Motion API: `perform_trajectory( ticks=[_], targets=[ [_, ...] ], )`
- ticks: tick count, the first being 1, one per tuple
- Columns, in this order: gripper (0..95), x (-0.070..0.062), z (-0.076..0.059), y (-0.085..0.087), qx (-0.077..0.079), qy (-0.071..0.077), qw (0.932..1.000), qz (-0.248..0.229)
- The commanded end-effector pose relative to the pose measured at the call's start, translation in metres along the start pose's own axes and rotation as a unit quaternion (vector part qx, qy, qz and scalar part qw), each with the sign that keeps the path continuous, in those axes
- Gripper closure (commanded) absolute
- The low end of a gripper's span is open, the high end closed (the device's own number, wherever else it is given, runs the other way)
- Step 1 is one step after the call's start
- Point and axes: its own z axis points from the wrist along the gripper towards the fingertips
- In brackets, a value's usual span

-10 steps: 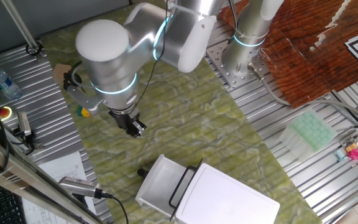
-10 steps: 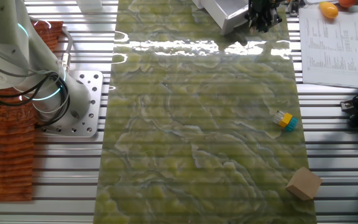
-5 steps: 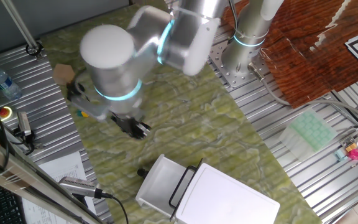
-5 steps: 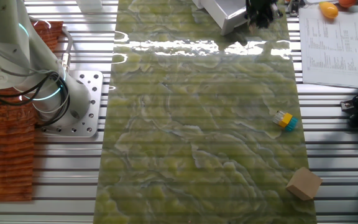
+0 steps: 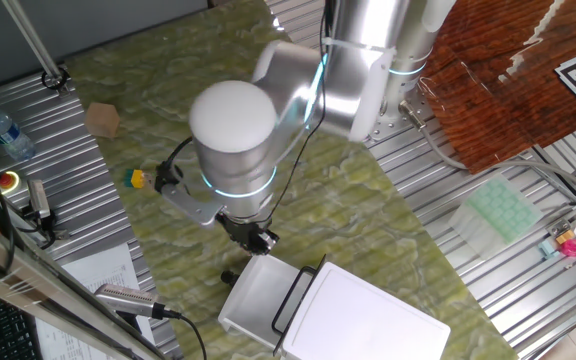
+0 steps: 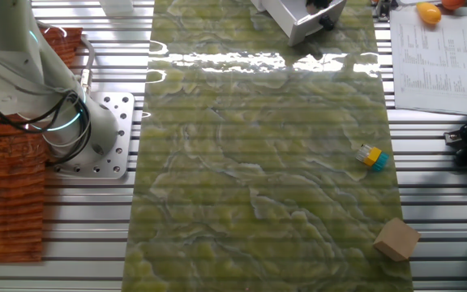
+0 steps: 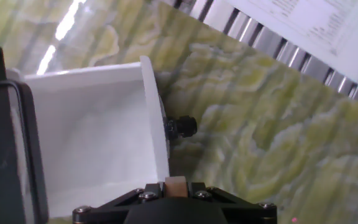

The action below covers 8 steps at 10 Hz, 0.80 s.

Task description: Put things in the drawer

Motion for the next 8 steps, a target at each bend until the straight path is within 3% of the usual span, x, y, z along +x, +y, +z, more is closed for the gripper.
perform_trajectory(
  ticks=[1, 3, 4, 5, 6, 7, 8],
  targets=[
    [95.0, -0.001, 0.001, 0.003, 0.014, 0.012, 0.9998, -0.011],
    [95.0, -0.001, 0.001, 0.003, 0.012, 0.008, 0.9990, -0.043],
    [95.0, -0.001, 0.001, 0.007, -0.002, 0.002, 0.9995, -0.032],
    [95.0, -0.002, 0.001, 0.013, -0.007, 0.000, 0.9998, -0.021],
    [95.0, -0.003, 0.003, 0.033, -0.006, -0.006, 1.0000, -0.005],
    [95.0, -0.003, 0.005, 0.041, -0.005, -0.011, 0.9999, 0.004],
    [95.0, -0.003, 0.006, 0.045, -0.014, -0.019, 0.9997, 0.004]
  ],
)
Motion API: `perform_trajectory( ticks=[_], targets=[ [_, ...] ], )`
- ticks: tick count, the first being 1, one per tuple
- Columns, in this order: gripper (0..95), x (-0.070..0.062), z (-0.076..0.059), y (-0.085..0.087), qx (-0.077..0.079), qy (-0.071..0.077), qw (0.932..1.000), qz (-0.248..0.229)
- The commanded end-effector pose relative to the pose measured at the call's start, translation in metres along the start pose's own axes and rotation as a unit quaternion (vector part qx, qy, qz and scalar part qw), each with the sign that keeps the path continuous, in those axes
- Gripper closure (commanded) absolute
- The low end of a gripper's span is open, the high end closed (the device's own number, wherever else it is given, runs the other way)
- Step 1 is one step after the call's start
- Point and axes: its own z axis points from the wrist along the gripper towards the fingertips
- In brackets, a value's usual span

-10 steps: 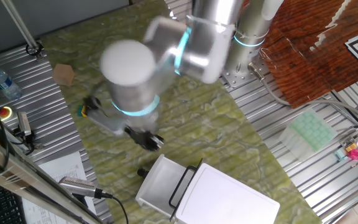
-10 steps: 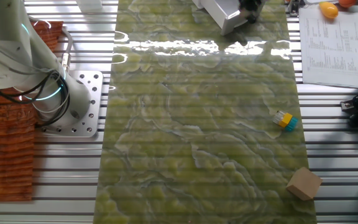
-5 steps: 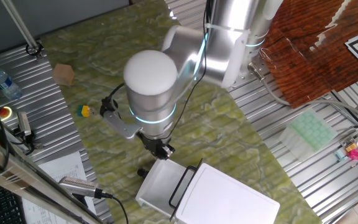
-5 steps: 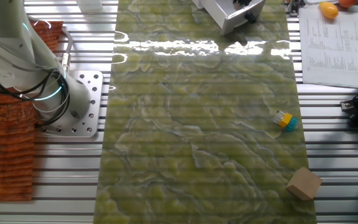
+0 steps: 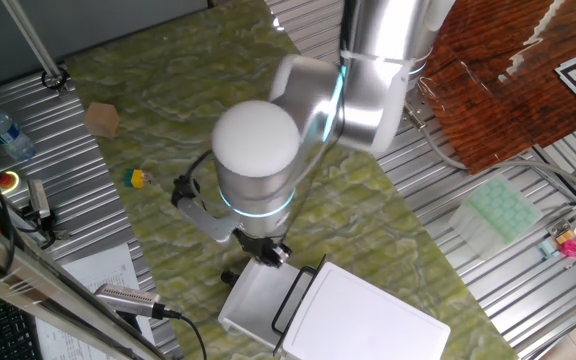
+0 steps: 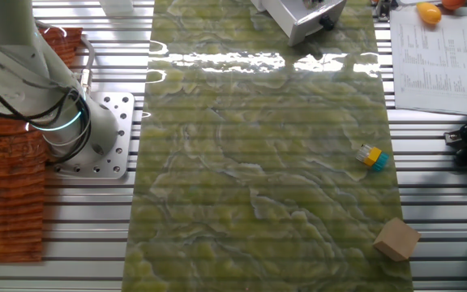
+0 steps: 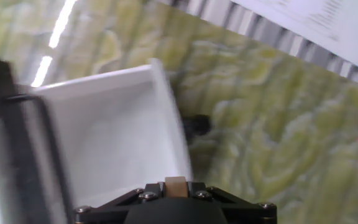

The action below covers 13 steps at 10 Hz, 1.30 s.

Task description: Put things in the drawer

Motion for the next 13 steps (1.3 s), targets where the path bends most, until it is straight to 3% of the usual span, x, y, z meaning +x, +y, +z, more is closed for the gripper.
perform_trajectory(
  ticks=[1, 2, 5, 8, 11, 12, 13],
  targets=[
    [95.0, 0.001, 0.003, 0.011, -0.040, -0.033, 0.9986, 0.016],
    [95.0, -0.001, 0.005, 0.014, -0.060, -0.041, 0.9970, 0.027],
    [95.0, -0.006, 0.008, 0.028, -0.057, -0.039, 0.9969, 0.039],
    [95.0, -0.021, 0.016, 0.042, -0.024, -0.025, 0.9986, 0.041],
    [95.0, -0.023, 0.043, 0.040, -0.011, -0.035, 0.9989, 0.029],
    [95.0, -0.023, 0.045, 0.040, -0.011, -0.035, 0.9990, 0.027],
    [95.0, -0.024, 0.041, 0.040, -0.008, -0.025, 0.9994, 0.024]
  ],
)
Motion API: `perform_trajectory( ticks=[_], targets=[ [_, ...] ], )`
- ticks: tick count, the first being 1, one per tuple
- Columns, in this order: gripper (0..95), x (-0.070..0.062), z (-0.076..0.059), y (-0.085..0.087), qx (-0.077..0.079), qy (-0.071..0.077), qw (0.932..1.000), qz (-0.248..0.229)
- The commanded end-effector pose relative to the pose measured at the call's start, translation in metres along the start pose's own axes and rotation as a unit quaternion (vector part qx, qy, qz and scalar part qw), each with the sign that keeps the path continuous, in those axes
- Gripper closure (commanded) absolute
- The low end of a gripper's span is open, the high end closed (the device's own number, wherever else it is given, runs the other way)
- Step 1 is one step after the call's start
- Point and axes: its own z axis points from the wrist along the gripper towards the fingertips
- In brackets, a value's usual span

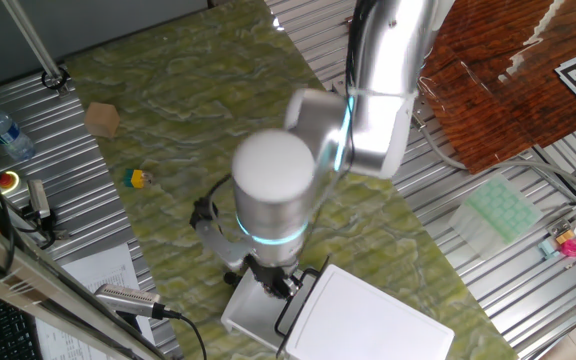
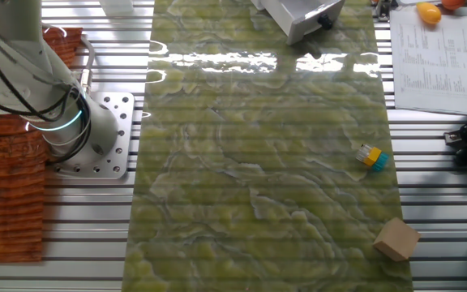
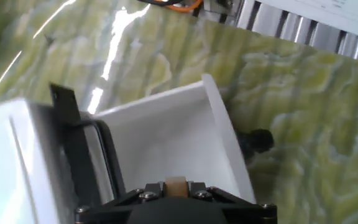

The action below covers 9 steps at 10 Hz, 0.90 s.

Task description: Put things in the drawer

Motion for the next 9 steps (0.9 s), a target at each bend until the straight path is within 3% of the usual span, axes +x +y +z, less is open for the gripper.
perform_trajectory(
  ticks=[1, 3, 4, 5, 6, 8, 9],
  targets=[
    [95.0, 0.000, -0.005, -0.004, 0.001, 0.004, 0.9994, -0.035],
    [95.0, -0.003, -0.007, -0.014, -0.008, 0.006, 0.9975, -0.071],
    [76.0, -0.004, -0.009, -0.022, -0.013, 0.004, 0.9955, -0.094],
    [76.0, -0.005, -0.010, -0.024, -0.015, 0.003, 0.9943, -0.105],
    [57.0, -0.005, -0.012, -0.024, -0.020, 0.001, 0.9916, -0.128],
    [57.0, -0.006, -0.013, -0.023, -0.020, 0.005, 0.9894, -0.144],
    [57.0, -0.007, -0.018, -0.031, -0.017, 0.017, 0.9859, -0.166]
  ],
)
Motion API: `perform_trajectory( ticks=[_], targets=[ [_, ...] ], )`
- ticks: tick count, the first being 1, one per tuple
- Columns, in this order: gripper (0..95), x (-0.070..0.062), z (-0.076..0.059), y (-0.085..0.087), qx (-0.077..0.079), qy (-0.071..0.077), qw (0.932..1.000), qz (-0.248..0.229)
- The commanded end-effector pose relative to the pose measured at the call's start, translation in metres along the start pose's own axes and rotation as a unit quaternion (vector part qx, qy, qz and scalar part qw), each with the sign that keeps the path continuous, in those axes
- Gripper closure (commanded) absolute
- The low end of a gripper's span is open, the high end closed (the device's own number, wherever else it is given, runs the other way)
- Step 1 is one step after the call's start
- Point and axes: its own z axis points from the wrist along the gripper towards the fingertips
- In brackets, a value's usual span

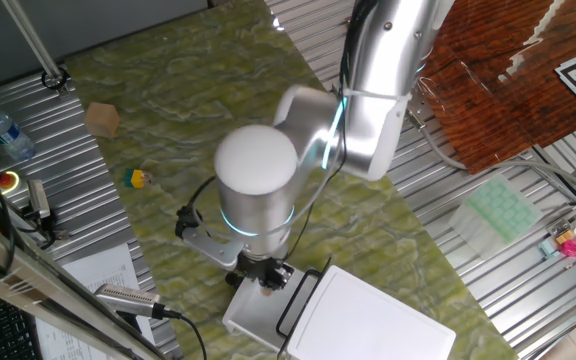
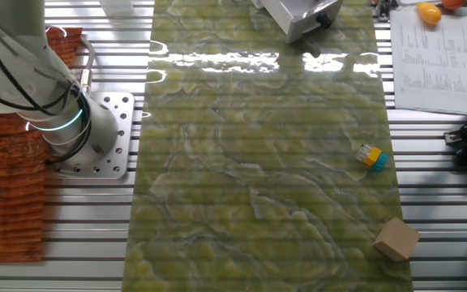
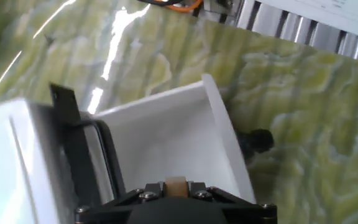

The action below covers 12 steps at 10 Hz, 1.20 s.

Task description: Put things in the drawer

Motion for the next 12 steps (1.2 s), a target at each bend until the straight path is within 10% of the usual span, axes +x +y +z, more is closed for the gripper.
perform_trajectory(
  ticks=[1, 2, 3, 12],
  targets=[
    [57.0, 0.003, -0.014, -0.027, -0.005, 0.025, 0.9979, -0.060],
    [57.0, 0.007, -0.019, -0.043, -0.006, 0.026, 0.9973, -0.068],
    [95.0, 0.011, -0.023, -0.055, 0.000, 0.032, 0.9969, -0.072],
    [95.0, 0.035, -0.006, -0.093, -0.004, 0.029, 0.9985, -0.047]
  ],
)
